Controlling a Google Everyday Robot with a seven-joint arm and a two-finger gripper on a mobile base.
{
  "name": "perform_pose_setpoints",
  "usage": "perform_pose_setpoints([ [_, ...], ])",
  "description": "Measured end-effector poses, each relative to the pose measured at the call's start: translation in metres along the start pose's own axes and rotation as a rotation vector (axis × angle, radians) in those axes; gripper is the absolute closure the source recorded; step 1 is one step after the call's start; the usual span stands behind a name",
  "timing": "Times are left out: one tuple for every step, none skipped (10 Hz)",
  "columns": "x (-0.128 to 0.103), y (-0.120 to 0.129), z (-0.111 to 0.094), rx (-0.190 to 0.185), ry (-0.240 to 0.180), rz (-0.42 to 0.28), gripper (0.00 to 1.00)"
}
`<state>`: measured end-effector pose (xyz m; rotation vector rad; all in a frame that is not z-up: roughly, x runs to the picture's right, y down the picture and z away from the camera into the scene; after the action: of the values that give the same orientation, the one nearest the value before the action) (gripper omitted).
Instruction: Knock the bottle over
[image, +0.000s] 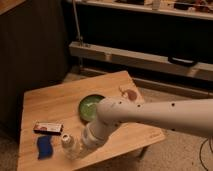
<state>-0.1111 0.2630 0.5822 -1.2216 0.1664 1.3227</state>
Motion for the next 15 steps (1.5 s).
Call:
perform_pose_setpoints([
  [-0.003,0.0,0.013,0.001,0.026,0.0,1.0],
  [-0.009,0.007,0.025,0.001,0.053,-0.006,1.0],
  [-0.016,0.014,0.03,-0.002,0.062,-0.01,1.0],
  [-0.022,0.021,0.034,-0.002,0.071,-0.016,1.0],
  [-0.034,0.03,0.041,0.008,0.075,-0.023,1.0],
  [-0.047,0.036,0.044,0.026,0.061,-0.029,1.0],
  [-0.06,0.035,0.042,0.044,0.025,-0.03,1.0],
  [-0.073,0.03,0.035,0.06,-0.016,-0.03,1.0],
  [-0.086,0.025,0.025,0.074,-0.066,-0.03,1.0],
  [-0.099,0.018,0.01,0.088,-0.124,-0.028,1.0],
  [-0.106,0.015,-0.002,0.096,-0.176,-0.027,1.0],
  [-0.111,0.014,-0.024,0.1,-0.267,-0.021,0.99],
  [-0.109,0.012,-0.042,0.099,-0.337,-0.014,0.95],
  [-0.107,0.009,-0.051,0.099,-0.37,-0.008,0.95],
  [-0.106,0.01,-0.054,0.098,-0.382,-0.008,0.92],
])
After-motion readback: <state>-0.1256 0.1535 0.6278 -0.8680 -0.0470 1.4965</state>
